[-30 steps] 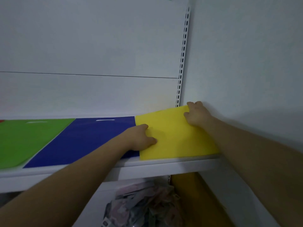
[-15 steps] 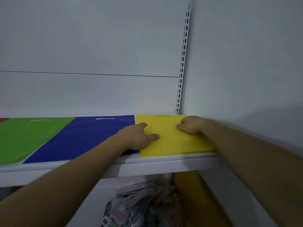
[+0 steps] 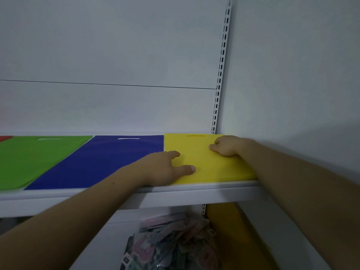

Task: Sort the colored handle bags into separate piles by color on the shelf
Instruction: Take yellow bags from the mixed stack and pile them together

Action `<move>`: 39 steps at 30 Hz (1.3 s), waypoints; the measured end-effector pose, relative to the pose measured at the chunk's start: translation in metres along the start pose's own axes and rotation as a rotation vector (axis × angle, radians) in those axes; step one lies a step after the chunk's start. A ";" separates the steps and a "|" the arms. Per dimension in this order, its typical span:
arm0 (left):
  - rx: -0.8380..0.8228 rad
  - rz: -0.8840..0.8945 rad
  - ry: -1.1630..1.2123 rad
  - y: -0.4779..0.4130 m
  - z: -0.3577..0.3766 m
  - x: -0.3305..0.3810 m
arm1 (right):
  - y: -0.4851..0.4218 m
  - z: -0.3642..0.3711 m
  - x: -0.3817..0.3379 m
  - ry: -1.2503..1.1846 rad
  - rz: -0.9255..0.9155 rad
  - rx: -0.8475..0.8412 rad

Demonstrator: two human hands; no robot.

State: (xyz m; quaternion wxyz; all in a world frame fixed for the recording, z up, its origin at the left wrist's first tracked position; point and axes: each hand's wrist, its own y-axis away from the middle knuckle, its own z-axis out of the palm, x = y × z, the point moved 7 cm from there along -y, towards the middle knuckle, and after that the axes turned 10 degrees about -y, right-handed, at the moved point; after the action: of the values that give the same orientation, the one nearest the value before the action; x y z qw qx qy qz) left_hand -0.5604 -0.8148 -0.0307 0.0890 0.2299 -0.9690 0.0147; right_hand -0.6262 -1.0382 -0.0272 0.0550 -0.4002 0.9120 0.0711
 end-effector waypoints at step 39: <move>-0.026 0.044 -0.090 0.014 0.006 0.017 | 0.009 0.009 0.001 -0.037 0.035 -0.015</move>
State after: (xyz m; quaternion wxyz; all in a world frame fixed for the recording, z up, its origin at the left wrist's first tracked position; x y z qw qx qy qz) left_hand -0.5826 -0.8099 -0.0334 0.0480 0.2077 -0.9770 -0.0064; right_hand -0.6331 -1.0308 -0.0355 0.0678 -0.3830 0.9172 0.0862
